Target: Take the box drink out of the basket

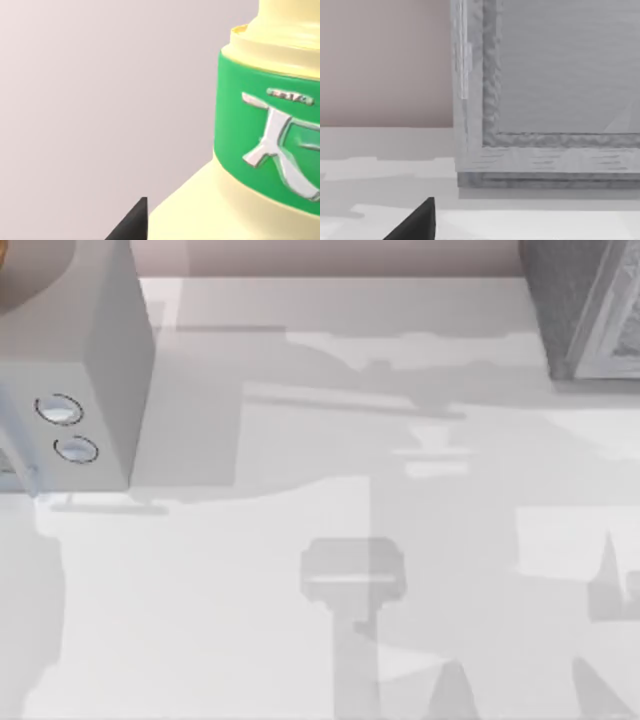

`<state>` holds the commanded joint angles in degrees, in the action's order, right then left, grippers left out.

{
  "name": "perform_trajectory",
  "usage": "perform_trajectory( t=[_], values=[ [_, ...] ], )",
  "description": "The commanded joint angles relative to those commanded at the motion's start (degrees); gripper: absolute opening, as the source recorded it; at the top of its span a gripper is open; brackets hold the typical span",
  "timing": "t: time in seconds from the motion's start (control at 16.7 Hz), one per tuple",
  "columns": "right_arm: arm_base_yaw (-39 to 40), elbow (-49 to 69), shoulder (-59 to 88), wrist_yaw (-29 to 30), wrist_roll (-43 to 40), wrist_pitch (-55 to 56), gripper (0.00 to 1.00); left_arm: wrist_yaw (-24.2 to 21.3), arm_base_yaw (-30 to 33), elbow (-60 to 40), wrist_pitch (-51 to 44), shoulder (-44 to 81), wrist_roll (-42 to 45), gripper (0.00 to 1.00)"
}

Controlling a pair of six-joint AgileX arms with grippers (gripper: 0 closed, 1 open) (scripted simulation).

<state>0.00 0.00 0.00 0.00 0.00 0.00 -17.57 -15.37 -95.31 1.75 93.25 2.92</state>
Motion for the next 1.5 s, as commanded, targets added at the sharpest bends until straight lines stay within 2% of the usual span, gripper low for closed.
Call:
perform_trajectory(
  t=[0.3, 0.66, 0.84, 1.14, 1.5],
  values=[
    [0.0, 0.0, 0.0, 0.0, 0.0, 0.0, 1.0, 0.68, 0.07, -6.98, -7.72, 2.19, -1.93, 0.0],
    [0.0, 0.0, 0.0, 0.0, 0.0, 0.0, 1.0, 0.68, -0.08, -7.04, -7.89, 2.21, -1.91, 0.0],
    [0.0, 0.0, 0.0, 0.0, 0.0, 0.0, 1.0, 1.31, 0.45, -3.89, -8.11, -0.43, -2.19, 0.0],
    [0.0, 0.0, 0.0, 0.0, 0.0, 0.0, 1.0, 3.89, 2.81, 10.84, -7.07, -14.83, -2.41, 0.0],
    [0.0, 0.0, 0.0, 0.0, 0.0, 0.0, 1.0, 8.4, 6.99, 41.13, -4.9, -42.65, -2.45, 0.0]
  ],
)
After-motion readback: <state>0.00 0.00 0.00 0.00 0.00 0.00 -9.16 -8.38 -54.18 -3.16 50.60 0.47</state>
